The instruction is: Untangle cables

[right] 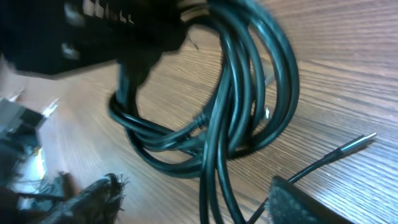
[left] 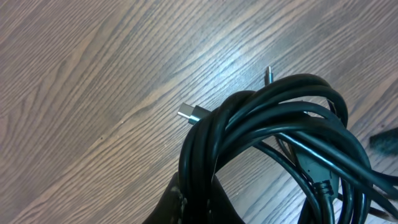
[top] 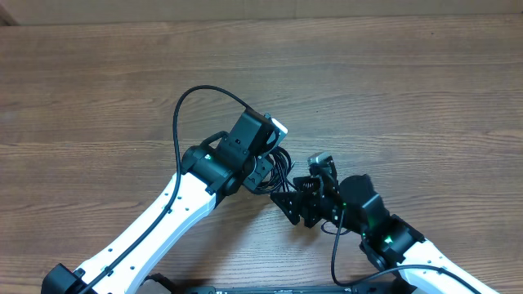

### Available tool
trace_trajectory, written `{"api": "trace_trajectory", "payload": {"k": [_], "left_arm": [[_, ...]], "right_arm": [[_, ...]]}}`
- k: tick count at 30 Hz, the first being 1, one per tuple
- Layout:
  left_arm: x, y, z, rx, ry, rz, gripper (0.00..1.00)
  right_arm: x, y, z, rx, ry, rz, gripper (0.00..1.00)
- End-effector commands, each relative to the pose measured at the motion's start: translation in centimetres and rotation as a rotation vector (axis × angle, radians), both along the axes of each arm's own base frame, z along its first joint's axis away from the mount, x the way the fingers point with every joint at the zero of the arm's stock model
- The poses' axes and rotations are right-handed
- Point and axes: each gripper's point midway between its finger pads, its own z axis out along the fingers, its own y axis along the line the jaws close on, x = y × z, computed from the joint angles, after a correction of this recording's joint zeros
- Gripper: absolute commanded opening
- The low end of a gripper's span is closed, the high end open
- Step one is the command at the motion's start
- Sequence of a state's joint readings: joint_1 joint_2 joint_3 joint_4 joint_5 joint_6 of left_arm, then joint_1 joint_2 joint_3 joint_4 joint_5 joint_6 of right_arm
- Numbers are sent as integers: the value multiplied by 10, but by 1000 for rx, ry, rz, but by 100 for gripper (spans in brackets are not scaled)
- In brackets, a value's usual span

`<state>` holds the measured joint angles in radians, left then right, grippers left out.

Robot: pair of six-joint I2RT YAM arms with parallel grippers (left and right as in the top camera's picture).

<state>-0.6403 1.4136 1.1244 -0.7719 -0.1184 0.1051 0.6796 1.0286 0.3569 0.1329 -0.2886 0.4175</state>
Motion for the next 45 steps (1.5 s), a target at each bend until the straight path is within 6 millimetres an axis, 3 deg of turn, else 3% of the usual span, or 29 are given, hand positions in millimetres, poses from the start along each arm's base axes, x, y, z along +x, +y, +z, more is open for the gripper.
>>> {"api": "trace_trajectory", "payload": {"k": [1, 3, 5, 7, 12, 15, 19, 25, 30, 32, 36, 42, 45], "left_arm": [[-3, -13, 10, -101, 13, 7, 4], [-6, -19, 11, -130, 26, -11, 4], [-4, -21, 13, -148, 22, 1, 4], [1, -22, 16, -177, 12, 39, 4], [17, -7, 20, -154, -51, 154, 4], [23, 5, 21, -118, -85, 221, 4], [23, 6, 20, -117, -82, 222, 4], [20, 7, 11, -93, -50, 219, 4], [25, 14, 9, -56, -74, 247, 4], [38, 37, 16, -8, -162, 402, 4], [43, 50, 21, -25, -205, 539, 4], [39, 44, 17, -68, -169, 554, 4], [35, 33, 13, -108, -121, 521, 4]], "right_arm": [[10, -6, -14, -75, -10, -74, 59], [10, -6, -14, -71, -9, -76, 51], [10, -5, -13, -68, -6, -77, 33], [10, -5, -13, -62, 2, -77, 20], [0, 3, -11, 3, 85, -50, 4], [-12, 11, -5, 61, 138, 6, 4], [-32, 22, 8, 152, 227, 96, 4], [-44, 34, 31, 297, 359, 138, 4], [-50, 34, 30, 335, 485, 111, 4], [-54, 31, 17, 303, 553, 81, 4], [-55, 28, 9, 280, 582, 61, 4], [-49, 36, 37, 392, 567, 78, 4], [-39, 35, 38, 446, 646, -22, 4]]}}
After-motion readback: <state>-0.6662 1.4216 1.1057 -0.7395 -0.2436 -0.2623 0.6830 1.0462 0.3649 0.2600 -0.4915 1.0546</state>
